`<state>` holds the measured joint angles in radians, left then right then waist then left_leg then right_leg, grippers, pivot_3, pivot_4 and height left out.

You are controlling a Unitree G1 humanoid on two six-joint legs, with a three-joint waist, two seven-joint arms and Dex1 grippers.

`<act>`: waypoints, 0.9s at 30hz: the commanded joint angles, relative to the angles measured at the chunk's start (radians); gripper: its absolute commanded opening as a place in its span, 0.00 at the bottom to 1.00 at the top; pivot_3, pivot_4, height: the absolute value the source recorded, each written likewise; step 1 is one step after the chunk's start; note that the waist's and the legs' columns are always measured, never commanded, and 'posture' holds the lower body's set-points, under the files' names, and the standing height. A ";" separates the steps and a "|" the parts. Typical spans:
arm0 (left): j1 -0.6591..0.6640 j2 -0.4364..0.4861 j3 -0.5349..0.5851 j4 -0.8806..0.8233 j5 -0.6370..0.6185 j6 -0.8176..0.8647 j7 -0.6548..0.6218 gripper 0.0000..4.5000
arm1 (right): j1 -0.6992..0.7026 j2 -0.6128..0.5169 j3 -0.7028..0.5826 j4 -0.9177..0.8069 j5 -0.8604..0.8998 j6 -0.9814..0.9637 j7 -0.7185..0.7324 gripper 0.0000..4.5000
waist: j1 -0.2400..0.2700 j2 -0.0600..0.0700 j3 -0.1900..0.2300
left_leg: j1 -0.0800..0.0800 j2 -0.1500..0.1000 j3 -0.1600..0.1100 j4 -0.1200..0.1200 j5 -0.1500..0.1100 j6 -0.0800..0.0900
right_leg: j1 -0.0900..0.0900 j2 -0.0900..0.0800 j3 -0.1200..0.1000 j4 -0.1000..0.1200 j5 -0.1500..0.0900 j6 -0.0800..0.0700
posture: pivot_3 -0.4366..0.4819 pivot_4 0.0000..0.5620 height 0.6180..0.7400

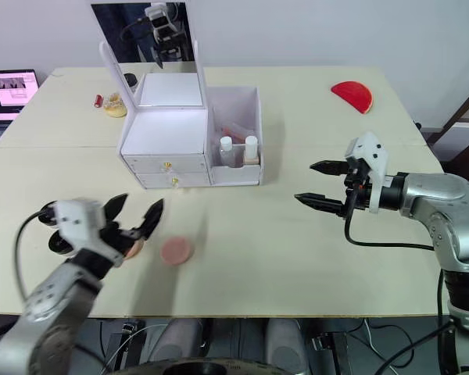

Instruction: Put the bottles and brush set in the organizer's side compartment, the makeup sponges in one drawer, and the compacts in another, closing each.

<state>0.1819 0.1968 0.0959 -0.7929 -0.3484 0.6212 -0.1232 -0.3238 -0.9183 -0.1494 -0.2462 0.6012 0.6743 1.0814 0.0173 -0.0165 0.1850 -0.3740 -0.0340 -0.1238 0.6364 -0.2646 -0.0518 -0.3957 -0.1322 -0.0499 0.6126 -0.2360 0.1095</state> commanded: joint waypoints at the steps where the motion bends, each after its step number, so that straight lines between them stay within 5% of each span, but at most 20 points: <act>1: -0.066 -0.013 -0.069 0.041 0.083 -0.044 0.044 1.00 | -0.024 -0.010 0.014 -0.079 0.043 0.010 0.037 0.99 | -0.004 0.000 0.000 | 0.000 0.000 0.000 0.000 0.000 0.000 | 0.000 0.000 0.000 0.000 0.000 0.000 | 0.48 0.27 1.00; 10: -0.225 -0.024 -0.096 0.221 0.173 -0.105 0.067 1.00 | -0.250 0.185 0.201 -0.171 0.057 0.145 -0.125 0.99 | 0.000 -0.001 0.000 | 0.000 0.002 0.000 -0.002 0.000 0.000 | -0.002 0.003 0.001 0.000 0.000 0.005 | 0.48 0.27 1.00; 27: -0.294 -0.057 -0.127 0.309 0.189 -0.156 0.043 1.00 | -0.271 0.262 0.252 -0.160 0.016 0.151 -0.206 0.99 | 0.023 -0.001 0.000 | -0.001 -0.001 -0.001 -0.002 0.001 -0.001 | -0.002 0.001 0.001 0.000 0.001 0.007 | 0.48 0.27 1.00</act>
<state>-0.0895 0.1436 -0.0161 -0.4659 -0.1666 0.4945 -0.0662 -0.5924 -0.6519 0.1169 -0.3884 0.6131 0.8339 0.8759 0.0402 -0.0174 0.1852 -0.3753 -0.0349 -0.1248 0.6345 -0.2641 -0.0526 -0.3980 -0.1317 -0.0492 0.6123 -0.2352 0.1162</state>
